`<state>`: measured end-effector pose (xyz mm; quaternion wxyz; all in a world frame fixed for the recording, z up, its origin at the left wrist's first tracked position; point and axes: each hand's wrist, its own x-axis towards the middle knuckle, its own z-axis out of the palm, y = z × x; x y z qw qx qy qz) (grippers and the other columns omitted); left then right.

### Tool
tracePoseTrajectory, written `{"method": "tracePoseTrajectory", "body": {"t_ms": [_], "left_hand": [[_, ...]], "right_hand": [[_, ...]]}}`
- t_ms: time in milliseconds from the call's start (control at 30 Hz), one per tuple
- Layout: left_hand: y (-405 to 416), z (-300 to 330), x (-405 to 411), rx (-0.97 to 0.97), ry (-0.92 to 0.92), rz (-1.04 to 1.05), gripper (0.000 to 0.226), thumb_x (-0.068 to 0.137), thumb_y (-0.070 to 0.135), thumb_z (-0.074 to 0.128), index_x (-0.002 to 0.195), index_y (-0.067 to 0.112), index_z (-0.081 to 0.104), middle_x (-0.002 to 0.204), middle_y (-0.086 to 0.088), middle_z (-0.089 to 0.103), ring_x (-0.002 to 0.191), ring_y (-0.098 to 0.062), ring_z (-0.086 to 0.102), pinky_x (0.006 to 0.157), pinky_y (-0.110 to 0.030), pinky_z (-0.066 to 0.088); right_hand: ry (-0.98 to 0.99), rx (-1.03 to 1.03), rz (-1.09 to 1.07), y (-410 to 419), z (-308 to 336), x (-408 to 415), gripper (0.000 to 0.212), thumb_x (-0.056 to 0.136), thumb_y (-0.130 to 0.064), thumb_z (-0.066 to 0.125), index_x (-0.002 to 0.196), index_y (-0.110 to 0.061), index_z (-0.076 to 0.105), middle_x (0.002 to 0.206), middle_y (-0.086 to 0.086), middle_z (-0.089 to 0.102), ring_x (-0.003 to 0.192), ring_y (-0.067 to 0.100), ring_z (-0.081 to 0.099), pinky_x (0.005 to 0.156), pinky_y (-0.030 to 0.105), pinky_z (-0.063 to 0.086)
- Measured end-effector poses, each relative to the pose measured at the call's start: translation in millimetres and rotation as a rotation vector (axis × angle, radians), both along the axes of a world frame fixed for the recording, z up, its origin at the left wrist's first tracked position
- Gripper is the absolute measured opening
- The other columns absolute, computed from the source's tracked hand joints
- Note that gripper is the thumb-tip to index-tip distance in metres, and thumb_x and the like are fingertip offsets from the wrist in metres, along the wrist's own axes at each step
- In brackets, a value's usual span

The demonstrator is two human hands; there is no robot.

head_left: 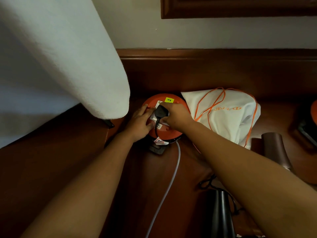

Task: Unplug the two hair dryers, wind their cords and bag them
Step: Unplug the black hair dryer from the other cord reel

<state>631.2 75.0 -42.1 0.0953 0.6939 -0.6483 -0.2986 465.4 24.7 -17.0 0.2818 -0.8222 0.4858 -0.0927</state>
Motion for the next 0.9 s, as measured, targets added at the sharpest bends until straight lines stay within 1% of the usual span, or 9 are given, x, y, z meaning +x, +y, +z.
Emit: {"method": "tracePoseTrajectory", "body": {"t_ms": [167, 533, 667, 767, 833, 900], "left_hand": [[0.1, 0.8, 1.5, -0.002, 0.0, -0.005, 0.063, 0.096, 0.025, 0.055, 0.151, 0.031, 0.025, 0.162, 0.004, 0.004, 0.148, -0.026, 0.005, 0.119, -0.044, 0.016], [2.5, 3.4, 1.1, -0.001, -0.013, -0.009, 0.064, 0.097, 0.026, 0.054, 0.152, 0.031, 0.021, 0.162, 0.005, 0.003, 0.148, -0.025, 0.004, 0.119, -0.043, 0.016], [3.5, 5.4, 1.4, -0.001, -0.006, -0.01, 0.063, 0.097, 0.023, 0.053, 0.152, 0.03, 0.022, 0.162, 0.005, 0.002, 0.148, -0.024, 0.003, 0.119, -0.042, 0.014], [3.5, 5.6, 2.5, -0.002, 0.017, -0.012, 0.062, 0.097, 0.026, 0.054, 0.151, 0.029, 0.025, 0.162, 0.004, 0.003, 0.148, -0.024, 0.004, 0.119, -0.042, 0.013], [3.6, 5.3, 3.8, -0.026, 0.002, -0.033, 0.062, 0.096, 0.027, 0.055, 0.151, 0.028, 0.026, 0.162, 0.002, 0.005, 0.148, -0.025, 0.006, 0.119, -0.041, 0.015], [3.6, 4.5, 4.7, -0.048, -0.026, -0.061, 0.062, 0.096, 0.022, 0.054, 0.151, 0.028, 0.026, 0.162, -0.001, 0.007, 0.147, -0.026, 0.008, 0.119, -0.04, 0.017]], "right_hand": [[0.02, -0.008, 0.007, -0.9, 0.3, 1.0, 0.051, 0.078, -0.019, 0.076, 0.124, -0.009, 0.056, 0.116, 0.013, 0.065, 0.108, 0.03, 0.058, 0.087, 0.041, 0.048], [0.016, 0.024, 0.008, -2.2, 2.1, 0.5, 0.051, 0.081, -0.021, 0.073, 0.128, -0.012, 0.054, 0.12, 0.011, 0.064, 0.111, 0.029, 0.057, 0.09, 0.038, 0.049], [-0.144, 0.044, -0.04, -0.8, 5.9, -7.9, 0.045, 0.083, -0.016, 0.071, 0.125, -0.011, 0.058, 0.117, 0.01, 0.065, 0.111, 0.027, 0.058, 0.086, 0.028, 0.044], [-0.245, 0.103, -0.105, 2.6, 6.2, -16.0, 0.053, 0.084, -0.013, 0.071, 0.133, -0.011, 0.053, 0.127, 0.01, 0.062, 0.116, 0.023, 0.055, 0.089, 0.019, 0.038], [-0.346, 0.158, -0.183, 2.9, 4.7, -20.0, 0.057, 0.084, -0.014, 0.071, 0.137, -0.01, 0.05, 0.132, 0.008, 0.058, 0.116, 0.016, 0.056, 0.09, 0.011, 0.038], [-0.472, 0.222, -0.301, -0.6, 4.0, -23.3, 0.057, 0.084, -0.017, 0.071, 0.137, -0.012, 0.05, 0.134, 0.006, 0.056, 0.109, 0.007, 0.056, 0.085, 0.001, 0.039]]}}
